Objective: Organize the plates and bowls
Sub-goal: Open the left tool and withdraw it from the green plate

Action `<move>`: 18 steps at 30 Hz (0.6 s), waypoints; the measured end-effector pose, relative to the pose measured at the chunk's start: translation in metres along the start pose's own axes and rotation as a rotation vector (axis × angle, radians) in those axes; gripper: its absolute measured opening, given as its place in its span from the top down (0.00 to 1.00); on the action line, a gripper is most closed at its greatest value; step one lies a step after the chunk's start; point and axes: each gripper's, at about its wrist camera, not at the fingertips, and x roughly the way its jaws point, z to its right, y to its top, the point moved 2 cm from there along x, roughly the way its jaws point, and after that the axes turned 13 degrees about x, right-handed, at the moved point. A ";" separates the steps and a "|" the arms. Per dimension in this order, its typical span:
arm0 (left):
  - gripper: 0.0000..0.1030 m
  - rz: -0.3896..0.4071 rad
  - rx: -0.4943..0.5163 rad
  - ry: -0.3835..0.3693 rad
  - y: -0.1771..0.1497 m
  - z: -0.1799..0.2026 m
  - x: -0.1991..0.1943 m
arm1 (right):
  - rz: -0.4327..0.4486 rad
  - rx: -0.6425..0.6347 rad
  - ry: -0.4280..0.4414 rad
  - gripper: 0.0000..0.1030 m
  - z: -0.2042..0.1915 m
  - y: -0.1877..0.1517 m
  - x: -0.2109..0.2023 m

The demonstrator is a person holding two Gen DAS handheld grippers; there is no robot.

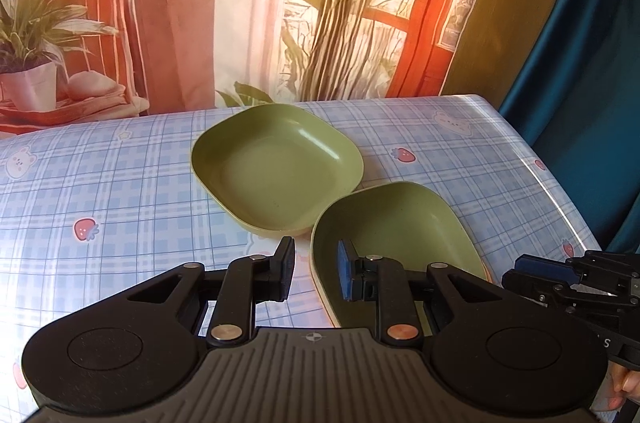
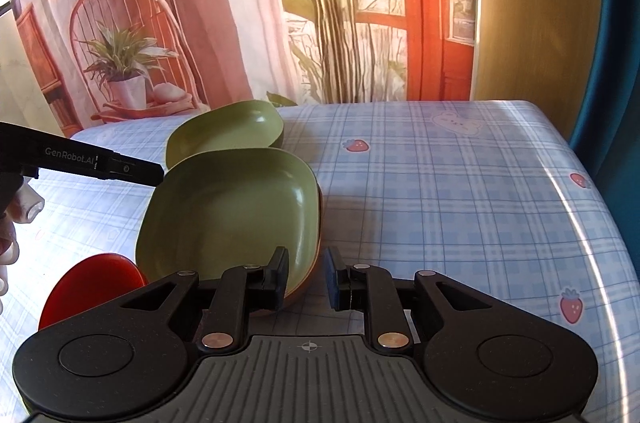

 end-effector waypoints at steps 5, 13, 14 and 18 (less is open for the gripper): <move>0.76 0.026 -0.003 0.020 0.002 -0.018 -0.015 | 0.017 0.003 0.017 0.81 -0.001 0.021 -0.003; 0.76 0.057 -0.053 0.100 0.006 -0.057 -0.028 | 0.040 -0.061 0.019 0.81 -0.014 0.062 0.011; 0.76 0.058 -0.060 0.107 0.006 -0.062 -0.029 | 0.040 -0.069 0.021 0.81 -0.017 0.066 0.014; 0.76 0.054 -0.090 0.125 0.005 -0.075 -0.025 | 0.039 -0.100 0.031 0.81 -0.024 0.082 0.029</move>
